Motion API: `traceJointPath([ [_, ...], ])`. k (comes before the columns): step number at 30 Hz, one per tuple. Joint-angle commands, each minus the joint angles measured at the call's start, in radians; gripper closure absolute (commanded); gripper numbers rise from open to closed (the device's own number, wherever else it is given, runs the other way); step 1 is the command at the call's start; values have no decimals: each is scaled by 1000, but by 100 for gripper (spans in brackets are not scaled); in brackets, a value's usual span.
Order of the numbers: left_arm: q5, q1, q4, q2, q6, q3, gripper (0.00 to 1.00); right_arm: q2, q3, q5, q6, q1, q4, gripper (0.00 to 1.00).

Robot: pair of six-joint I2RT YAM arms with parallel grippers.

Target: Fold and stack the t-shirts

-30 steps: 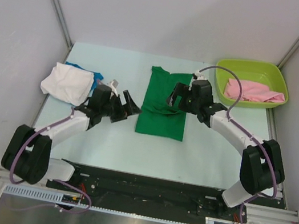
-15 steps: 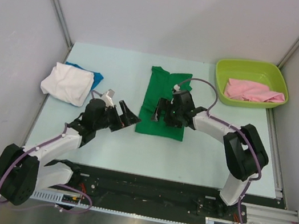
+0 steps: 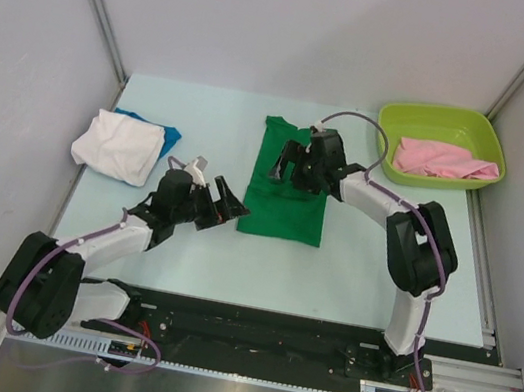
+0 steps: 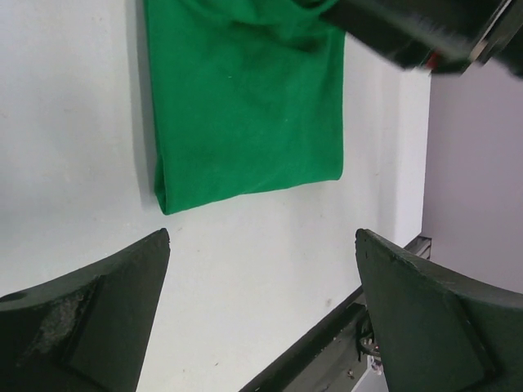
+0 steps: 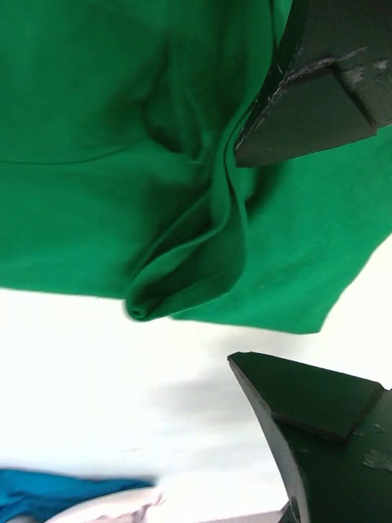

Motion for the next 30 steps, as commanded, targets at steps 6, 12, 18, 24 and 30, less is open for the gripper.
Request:
traceJointPath([
  [6,23,-1,70,56,26,41,0,176,215,1,-30,-54,18,0],
  [12,26,-1,41,19,42,33,0,71,119,224,-46,-80,99,0],
  [18,5,-2,-49,-72,56,-22,0,-244,-56,716,-138,-90,-31,0],
  [24,-21,-10,-109,-110,63,-97,0,-469,-262,718,-82,-131,-206,0],
  [30,-35,-25,-87,-73,72,-128,0,-682,-486,458,-30,-140,-211,0],
])
